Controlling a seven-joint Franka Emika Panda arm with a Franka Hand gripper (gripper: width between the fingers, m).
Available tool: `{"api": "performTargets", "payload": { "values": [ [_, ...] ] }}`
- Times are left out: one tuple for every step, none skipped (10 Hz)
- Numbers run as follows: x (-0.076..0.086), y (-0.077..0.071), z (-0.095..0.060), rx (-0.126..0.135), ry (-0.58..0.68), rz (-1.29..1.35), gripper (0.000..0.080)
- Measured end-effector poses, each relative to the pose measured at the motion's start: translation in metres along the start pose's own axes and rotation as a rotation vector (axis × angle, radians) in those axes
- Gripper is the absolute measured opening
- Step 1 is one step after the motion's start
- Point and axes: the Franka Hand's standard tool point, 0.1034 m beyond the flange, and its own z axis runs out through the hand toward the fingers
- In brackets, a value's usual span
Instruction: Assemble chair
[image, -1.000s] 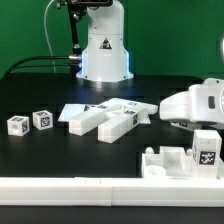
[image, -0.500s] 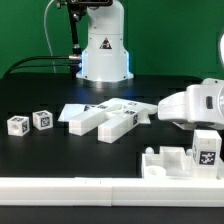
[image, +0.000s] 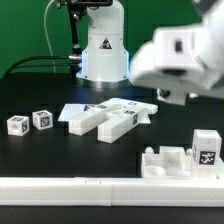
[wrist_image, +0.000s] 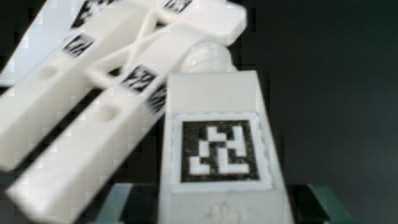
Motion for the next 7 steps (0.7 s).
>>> {"api": "performTargets", "payload": {
  "values": [
    [0.004,0.015,-0.008,0.019,0.068,0.012,0.0284],
    [0.004,0.023,-0.012,0.033,0.123,0.013,0.0284],
    [0.008,0.017,-0.014,0.045,0.209,0.008,0.0284],
    [0.008,0.014,-0.014,0.052,0.261,0.003,0.0284],
    [0.014,0.012,-0.019,0.066,0.354,0.0,0.0284],
    [0.014,0.01,-0.022,0.079,0.421,-0.002,0.0284],
    [0.018,0.006,-0.034,0.162,0.431,0.041,0.0284]
  ]
}}
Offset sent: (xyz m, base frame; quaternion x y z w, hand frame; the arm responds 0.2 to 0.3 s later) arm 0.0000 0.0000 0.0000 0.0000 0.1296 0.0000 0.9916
